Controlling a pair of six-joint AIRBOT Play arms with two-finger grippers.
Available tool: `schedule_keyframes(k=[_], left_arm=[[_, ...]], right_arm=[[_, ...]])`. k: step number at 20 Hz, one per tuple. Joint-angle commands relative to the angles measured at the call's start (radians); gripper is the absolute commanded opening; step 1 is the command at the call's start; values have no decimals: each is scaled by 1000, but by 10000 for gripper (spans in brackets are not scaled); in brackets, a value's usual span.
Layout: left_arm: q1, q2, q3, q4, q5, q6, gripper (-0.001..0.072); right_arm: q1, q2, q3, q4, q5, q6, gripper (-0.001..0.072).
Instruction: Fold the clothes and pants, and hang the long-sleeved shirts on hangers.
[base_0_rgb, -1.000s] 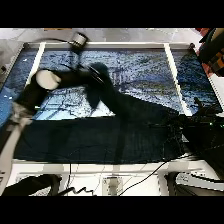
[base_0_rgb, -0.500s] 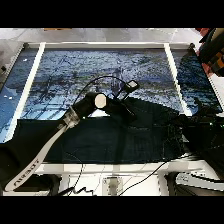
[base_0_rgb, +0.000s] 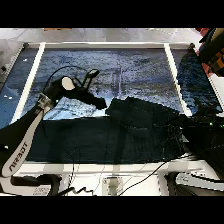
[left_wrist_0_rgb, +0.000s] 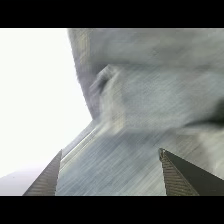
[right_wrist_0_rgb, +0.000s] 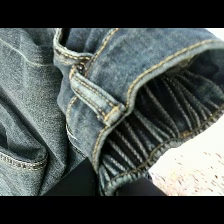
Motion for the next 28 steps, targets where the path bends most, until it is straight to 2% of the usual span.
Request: schedule_keyframes(k=[1, 6, 7, 8, 13, 16, 17, 18, 19, 20, 23, 28], left_arm=[[70, -77, -45, -40, -55, 101, 701], [57, -218, -45, -327, -15, 210, 689], [53, -234, -45, -349, -2, 223, 619], [50, -248, -45, -361, 16, 225, 586], [29, -263, -45, -408, 99, 225, 578], [16, -264, -45, -430, 126, 225, 362], [14, -264, -45, -426, 124, 225, 311], [12, -263, -45, -427, 122, 225, 215], [11, -263, -45, -427, 121, 226, 72], [13, -263, -43, -426, 121, 235, 42], [48, -250, -5, -414, 96, 248, 42], [225, -144, 174, -322, 24, 220, 41]], right_arm=[[0, 0, 0, 0, 0, 1, 50], [0, 0, 0, 0, 0, 1, 50], [0, 0, 0, 0, 0, 1, 49], [0, 0, 0, 0, 0, 1, 50], [0, 0, 0, 0, -3, 1, 50], [0, 0, 0, 0, -3, 3, 49], [0, 0, 0, 0, -2, 3, 50], [0, 0, 0, 0, -2, 3, 50], [0, 0, 0, 0, -2, 3, 50], [0, 0, 0, 1, -2, 4, 49], [0, 0, 1, 12, 4, 9, 49], [0, 0, 48, 174, 48, 6, 49]])
